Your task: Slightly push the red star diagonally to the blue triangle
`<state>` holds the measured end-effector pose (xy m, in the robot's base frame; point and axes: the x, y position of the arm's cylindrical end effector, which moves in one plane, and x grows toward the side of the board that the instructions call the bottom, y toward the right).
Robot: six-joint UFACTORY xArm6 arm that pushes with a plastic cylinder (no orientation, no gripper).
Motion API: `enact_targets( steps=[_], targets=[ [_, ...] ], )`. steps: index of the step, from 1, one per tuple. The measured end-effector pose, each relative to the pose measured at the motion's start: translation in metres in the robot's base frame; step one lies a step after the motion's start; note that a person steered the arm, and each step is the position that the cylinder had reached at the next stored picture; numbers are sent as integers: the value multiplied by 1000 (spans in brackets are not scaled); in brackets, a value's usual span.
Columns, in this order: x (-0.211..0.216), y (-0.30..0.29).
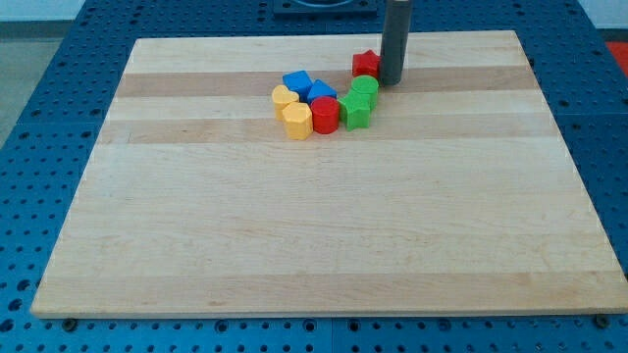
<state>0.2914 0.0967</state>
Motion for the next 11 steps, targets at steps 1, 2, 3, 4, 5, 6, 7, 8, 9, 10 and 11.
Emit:
enact_targets(
  steps=[1, 2, 3, 4, 5, 6, 7, 8, 9, 10, 11],
  targets=[
    [-19, 22],
    [-41, 25],
    [-45, 10],
    [-43, 2],
    [-40, 0],
    [-33, 0],
    [-28, -1],
    [-28, -15],
    [-28, -25],
    [-28, -28],
    [-28, -28]
  ],
)
